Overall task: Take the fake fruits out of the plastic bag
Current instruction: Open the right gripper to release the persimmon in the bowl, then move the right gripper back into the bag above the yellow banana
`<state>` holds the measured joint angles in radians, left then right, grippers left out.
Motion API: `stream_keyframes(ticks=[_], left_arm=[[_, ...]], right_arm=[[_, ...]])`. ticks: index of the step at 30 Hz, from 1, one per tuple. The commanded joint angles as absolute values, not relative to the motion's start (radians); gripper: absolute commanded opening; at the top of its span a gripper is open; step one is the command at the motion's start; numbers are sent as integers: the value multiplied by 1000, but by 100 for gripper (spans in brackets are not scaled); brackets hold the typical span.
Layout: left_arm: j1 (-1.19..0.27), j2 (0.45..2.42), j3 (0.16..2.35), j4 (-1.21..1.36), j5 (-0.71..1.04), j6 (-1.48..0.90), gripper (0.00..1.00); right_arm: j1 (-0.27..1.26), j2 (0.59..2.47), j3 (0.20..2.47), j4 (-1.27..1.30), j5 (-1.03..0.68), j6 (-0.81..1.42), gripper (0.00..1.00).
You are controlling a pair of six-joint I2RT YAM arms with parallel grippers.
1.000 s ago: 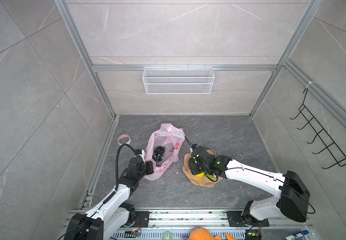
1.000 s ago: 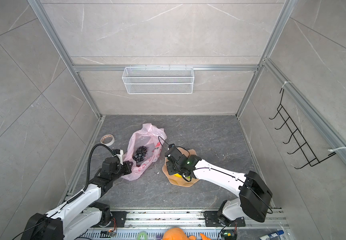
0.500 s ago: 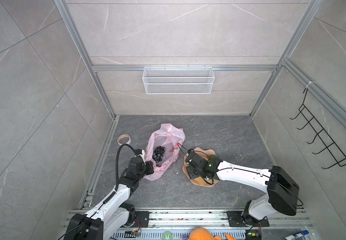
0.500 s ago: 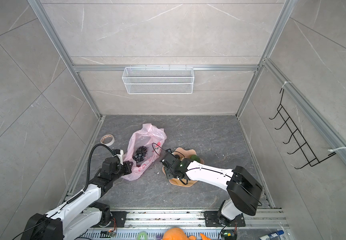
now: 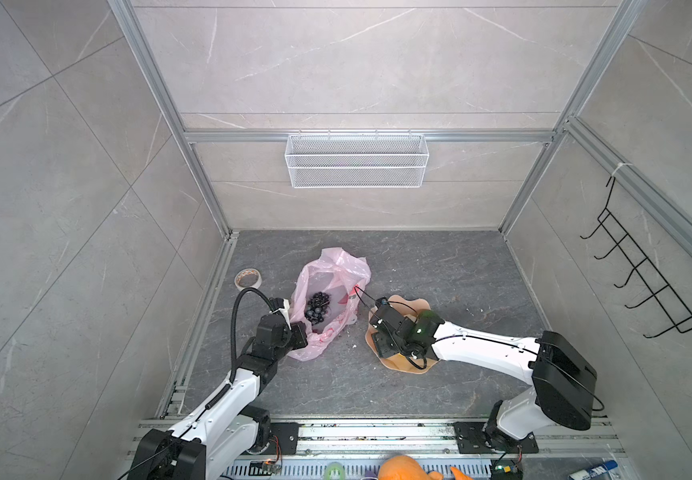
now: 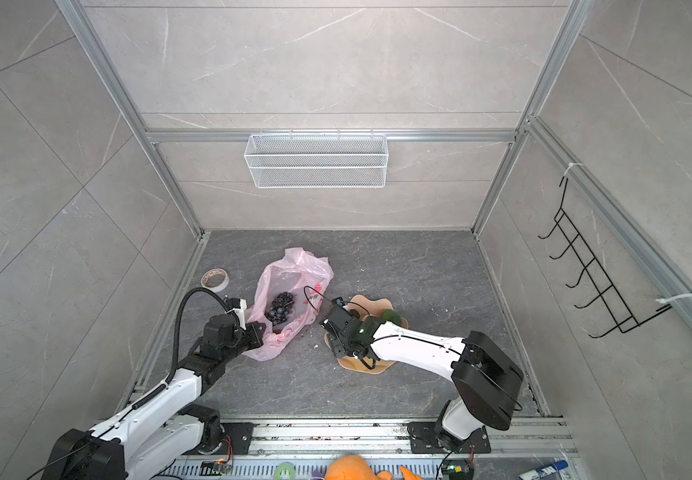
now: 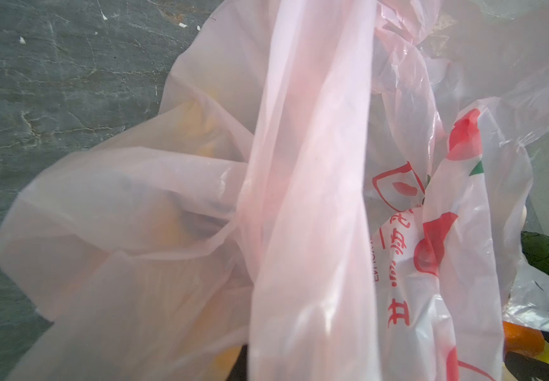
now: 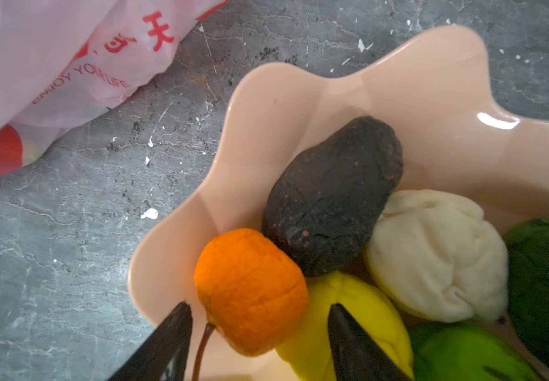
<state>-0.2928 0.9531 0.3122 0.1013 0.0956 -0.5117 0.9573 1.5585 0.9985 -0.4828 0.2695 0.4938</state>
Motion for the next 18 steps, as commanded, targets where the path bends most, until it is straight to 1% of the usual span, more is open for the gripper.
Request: stream_keyframes(ticks=[1, 5, 9, 13, 15, 18], left_arm=[[-295, 936, 331, 117, 75, -485, 0], [-297, 924, 330, 95, 48, -507, 0], [-295, 908, 317, 18, -8, -633, 0], [-296, 838, 296, -71, -33, -727, 0], [-295, 781, 296, -137, -62, -755, 0], [-295, 716, 288, -223, -128, -795, 0]], right_arm=[[965, 1501, 1024, -536, 291, 485, 69], [981, 1458, 1068, -545, 278, 489, 68], [1010, 1479, 1152, -500, 237, 485, 65], [1029, 1605, 1278, -430, 167, 475, 62], [1041, 1714, 1372, -422, 134, 469, 61], [1047, 1881, 1532, -476, 90, 478, 58]])
